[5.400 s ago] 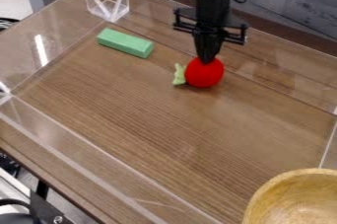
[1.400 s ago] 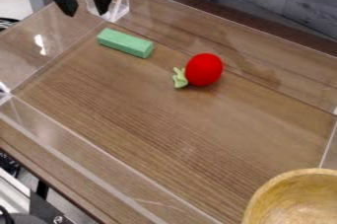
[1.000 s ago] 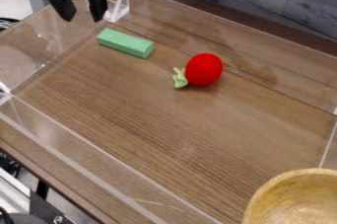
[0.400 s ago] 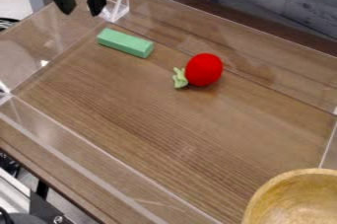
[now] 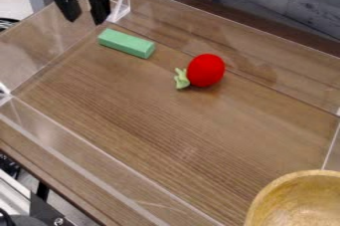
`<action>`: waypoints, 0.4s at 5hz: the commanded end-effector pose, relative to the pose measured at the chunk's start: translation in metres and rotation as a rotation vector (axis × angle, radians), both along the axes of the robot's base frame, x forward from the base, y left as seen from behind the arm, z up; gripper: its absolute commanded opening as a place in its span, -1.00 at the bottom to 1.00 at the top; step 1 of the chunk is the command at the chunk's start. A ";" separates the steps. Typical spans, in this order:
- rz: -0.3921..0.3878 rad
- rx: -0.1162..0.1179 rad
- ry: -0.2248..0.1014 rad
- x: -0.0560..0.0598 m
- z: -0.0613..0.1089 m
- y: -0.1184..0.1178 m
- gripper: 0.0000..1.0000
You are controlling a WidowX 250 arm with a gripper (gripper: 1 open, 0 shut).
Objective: Move the red fruit to the right
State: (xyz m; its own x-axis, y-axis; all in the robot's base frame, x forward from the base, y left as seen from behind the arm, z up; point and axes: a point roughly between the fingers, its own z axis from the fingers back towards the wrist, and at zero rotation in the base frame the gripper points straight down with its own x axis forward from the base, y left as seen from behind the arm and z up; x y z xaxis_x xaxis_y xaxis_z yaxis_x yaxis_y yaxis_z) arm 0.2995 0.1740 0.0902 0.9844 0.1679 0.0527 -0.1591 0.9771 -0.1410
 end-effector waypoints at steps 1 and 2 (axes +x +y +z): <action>0.015 0.036 -0.071 0.002 0.028 0.012 1.00; 0.032 0.032 -0.079 0.000 0.029 0.024 1.00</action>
State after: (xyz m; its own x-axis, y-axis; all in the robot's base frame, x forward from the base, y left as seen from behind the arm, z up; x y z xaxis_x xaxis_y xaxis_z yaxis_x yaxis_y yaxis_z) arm 0.2948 0.1923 0.0996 0.9768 0.2003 0.0755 -0.1876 0.9708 -0.1493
